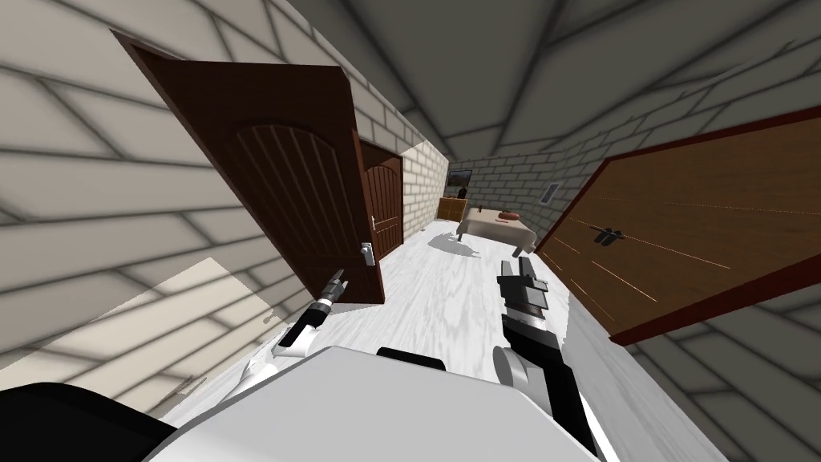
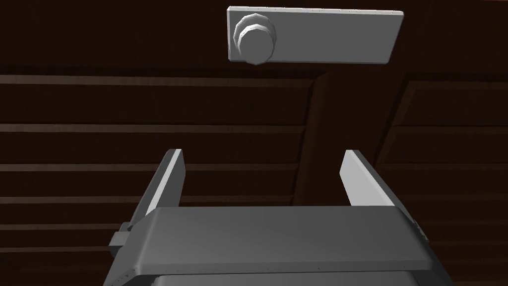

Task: Pull the door open

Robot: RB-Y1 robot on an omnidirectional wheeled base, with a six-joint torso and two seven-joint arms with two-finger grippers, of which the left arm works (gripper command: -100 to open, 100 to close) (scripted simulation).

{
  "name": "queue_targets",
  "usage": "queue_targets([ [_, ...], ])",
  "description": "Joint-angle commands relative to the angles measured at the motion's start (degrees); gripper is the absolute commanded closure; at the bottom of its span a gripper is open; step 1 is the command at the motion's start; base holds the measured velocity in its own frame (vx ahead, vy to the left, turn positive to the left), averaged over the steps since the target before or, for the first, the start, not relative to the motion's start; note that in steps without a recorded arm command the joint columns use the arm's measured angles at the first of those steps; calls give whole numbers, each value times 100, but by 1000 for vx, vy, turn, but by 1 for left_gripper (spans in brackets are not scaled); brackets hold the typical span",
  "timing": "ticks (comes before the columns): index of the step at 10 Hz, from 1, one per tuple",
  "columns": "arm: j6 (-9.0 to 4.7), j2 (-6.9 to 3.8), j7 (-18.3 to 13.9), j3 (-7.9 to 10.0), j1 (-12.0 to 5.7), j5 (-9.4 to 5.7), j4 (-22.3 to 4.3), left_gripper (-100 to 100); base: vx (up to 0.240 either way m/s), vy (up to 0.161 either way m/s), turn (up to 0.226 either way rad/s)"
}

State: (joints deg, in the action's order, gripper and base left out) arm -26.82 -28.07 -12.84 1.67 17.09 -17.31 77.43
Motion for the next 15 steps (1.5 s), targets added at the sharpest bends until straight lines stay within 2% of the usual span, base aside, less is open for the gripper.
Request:
queue_targets([
  [1, -1, 0, 0, 5, -8, 1, -11, -100, -254, 3, 0],
  [10, -21, -11, -4, 59, -125, 11, -187, -100, -204, 8, -5],
  [15, -67, -37, -13, 184, -398, 35, -593, -100, -164, 37, -42],
])
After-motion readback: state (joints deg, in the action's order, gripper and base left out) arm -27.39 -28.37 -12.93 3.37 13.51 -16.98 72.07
